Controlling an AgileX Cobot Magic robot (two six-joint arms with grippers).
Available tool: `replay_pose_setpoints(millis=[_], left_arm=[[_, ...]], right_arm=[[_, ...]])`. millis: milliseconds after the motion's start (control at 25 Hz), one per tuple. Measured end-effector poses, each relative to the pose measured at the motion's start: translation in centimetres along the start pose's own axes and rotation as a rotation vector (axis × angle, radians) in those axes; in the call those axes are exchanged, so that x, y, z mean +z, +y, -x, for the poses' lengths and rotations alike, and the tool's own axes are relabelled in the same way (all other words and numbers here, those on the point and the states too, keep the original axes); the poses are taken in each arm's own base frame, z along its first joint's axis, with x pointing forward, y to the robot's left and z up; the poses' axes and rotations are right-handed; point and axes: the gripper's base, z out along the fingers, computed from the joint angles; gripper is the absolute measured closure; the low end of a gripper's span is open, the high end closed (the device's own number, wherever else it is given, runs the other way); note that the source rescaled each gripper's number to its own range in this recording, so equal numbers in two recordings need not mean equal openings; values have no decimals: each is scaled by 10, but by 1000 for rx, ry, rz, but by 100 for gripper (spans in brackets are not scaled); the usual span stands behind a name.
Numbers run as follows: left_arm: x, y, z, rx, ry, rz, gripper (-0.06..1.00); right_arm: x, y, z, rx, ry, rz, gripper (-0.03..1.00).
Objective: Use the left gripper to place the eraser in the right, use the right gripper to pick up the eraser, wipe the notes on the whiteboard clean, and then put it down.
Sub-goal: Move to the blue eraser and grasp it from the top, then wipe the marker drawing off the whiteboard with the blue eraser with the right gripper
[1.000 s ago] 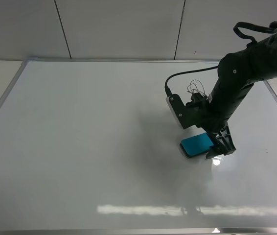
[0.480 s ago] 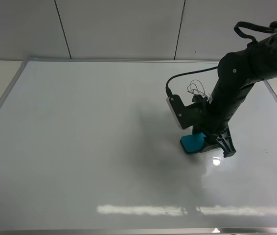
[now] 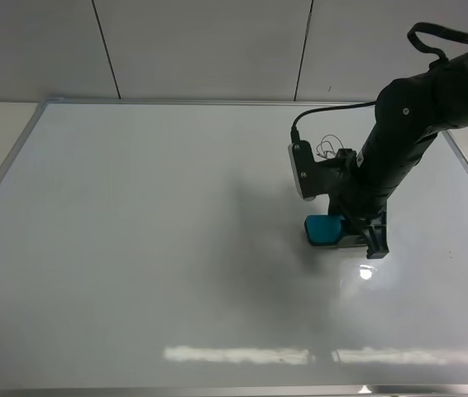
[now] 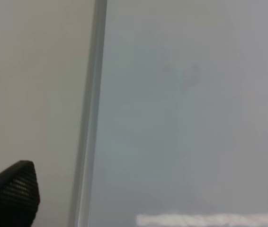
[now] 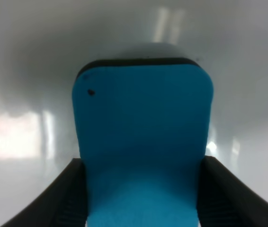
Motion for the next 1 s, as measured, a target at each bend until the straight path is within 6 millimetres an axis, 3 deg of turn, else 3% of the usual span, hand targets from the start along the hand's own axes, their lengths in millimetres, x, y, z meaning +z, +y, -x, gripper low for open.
replay_pose_setpoints(millis=[240, 520, 760, 1000], left_arm=[[0, 0, 0, 0, 0, 0, -6], [0, 0, 0, 0, 0, 0, -6], [0, 0, 0, 0, 0, 0, -6], [0, 0, 0, 0, 0, 0, -6]], right_arm=[[-11, -13, -3, 441, 30, -116, 96], [-41, -57, 14, 916, -36, -206, 96], [-16, -79, 24, 1115, 25, -173, 96], [27, -79, 25, 1188, 72, -135, 96]])
